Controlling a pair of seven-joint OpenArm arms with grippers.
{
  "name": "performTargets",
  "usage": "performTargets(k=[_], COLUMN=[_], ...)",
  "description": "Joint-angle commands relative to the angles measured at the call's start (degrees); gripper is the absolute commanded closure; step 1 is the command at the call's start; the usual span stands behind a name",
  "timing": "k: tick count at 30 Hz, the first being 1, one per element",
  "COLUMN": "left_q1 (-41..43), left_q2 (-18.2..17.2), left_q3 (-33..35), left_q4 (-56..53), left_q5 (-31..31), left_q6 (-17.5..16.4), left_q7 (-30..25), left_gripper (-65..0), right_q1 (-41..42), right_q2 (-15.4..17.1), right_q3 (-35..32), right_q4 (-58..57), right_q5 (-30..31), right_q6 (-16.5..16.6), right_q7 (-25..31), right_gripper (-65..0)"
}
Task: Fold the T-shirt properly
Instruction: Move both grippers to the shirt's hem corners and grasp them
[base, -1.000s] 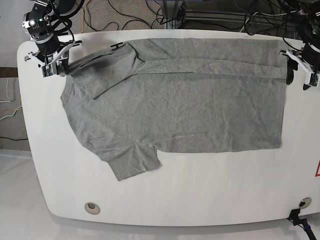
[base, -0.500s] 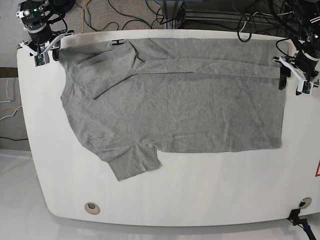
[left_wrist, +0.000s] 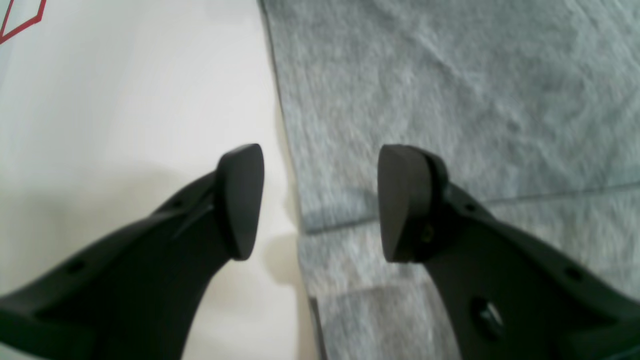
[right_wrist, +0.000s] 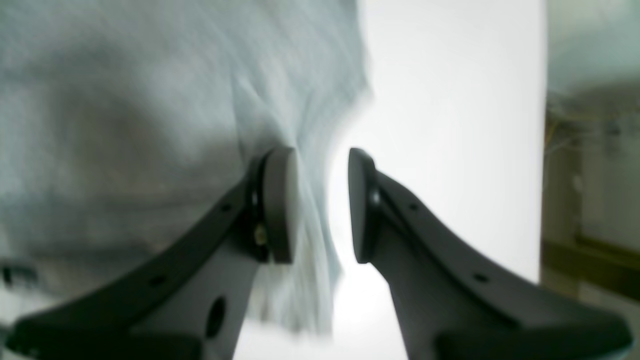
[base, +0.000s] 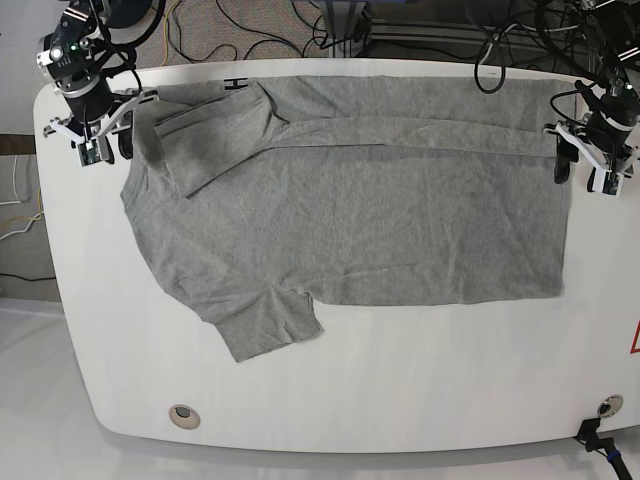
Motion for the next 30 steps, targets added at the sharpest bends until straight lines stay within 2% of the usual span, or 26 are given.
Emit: performTargets(k=[1, 3, 6, 13, 15, 20, 25, 30], left_q1=[-0.5, -1.2, -2.6, -9.3, -11.2, -14.8, -19.5, -23.6], left_q2=[-1.1, -1.0, -0.1, -0.1, -0.3, -1.5, -2.3, -3.5], left_q3=[-0.3, -0.3, -0.3, -0.2, -0.2, 0.5, 0.5, 0.5], left_q4=[1.0, 1.0, 0.4, -3.8, -5.6, -8.5, -13.2, -16.7], left_q5=[-0.9, -1.2, -1.0, -0.9, -0.9, -0.9, -0.9, 2.1], left_q6=[0.2, 0.2, 0.2, 0.2, 0.0, -0.1, 0.2, 0.2], left_q7=[-1.3, -1.3, -1.3, -0.9, -0.9, -0.9, -0.9, -1.0], left_gripper=[-34.7, -37.3, -47.5, -48.3, -48.3, -48.3, -48.3, -48.3], right_q1=[3.5, 6.8, 11.7, 22.1, 25.2, 31.0, 37.1, 42.7], right_q2=[0.7, 0.7, 0.8, 1.2, 1.3, 3.7, 4.7, 5.2], right_q3=[-0.5, -1.9, -3.9, -6.7, -6.7, -10.2, -11.9, -12.0], right_q4=[-1.6, -3.8, -7.8, -17.0, -21.0, -29.0, -37.0, -46.5], right_q5=[0.1, 0.1, 0.1, 0.0, 0.0, -0.1, -0.2, -6.3], right_q6=[-0.5, -0.5, -0.6, -0.7, -0.7, -0.8, -0.8, -0.7], right_q7=[0.8, 0.8, 0.8, 0.8, 0.8, 1.2, 3.0, 7.7], right_gripper=[-17.5, -17.5, -17.5, -17.6, -22.1, -42.6, -43.6, -43.9])
